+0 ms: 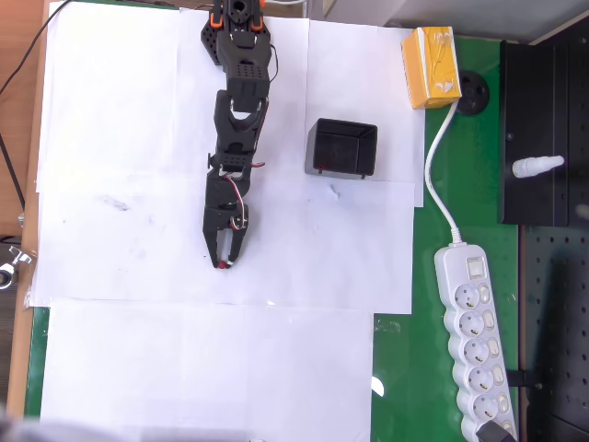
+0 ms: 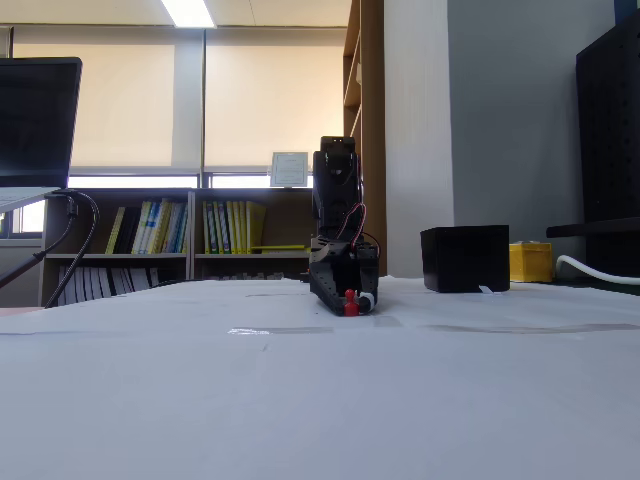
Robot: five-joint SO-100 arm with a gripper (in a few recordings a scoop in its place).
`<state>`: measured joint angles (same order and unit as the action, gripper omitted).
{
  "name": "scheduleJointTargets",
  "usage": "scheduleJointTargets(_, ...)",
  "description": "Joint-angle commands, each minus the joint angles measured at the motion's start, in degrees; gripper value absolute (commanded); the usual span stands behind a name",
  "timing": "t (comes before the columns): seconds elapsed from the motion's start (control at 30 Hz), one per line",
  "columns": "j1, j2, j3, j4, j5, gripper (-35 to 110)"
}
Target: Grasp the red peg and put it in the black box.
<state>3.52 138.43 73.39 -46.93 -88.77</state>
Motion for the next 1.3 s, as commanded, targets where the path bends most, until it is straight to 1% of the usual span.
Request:
scheduleJointTargets(0.0, 0.97, -5.01, 5.01, 4.48, 0.79, 0)
scheduleJointTargets(0.17, 1.23, -11.78, 10.81, 18.90, 4.31, 0)
scheduleJointTargets(0.57, -0.18, -22.24, 38.32, 67.76, 16.96, 0)
scheduleJointTargets(0.77, -2.55, -25.05, 48.87, 85.52, 22.24, 0)
scheduleJointTargets(0.9, -4.75, -27.16, 52.65, 93.78, 24.87, 0)
scheduleJointTargets(1.27, -9.58, -33.84, 53.26, 111.88, 31.20, 0)
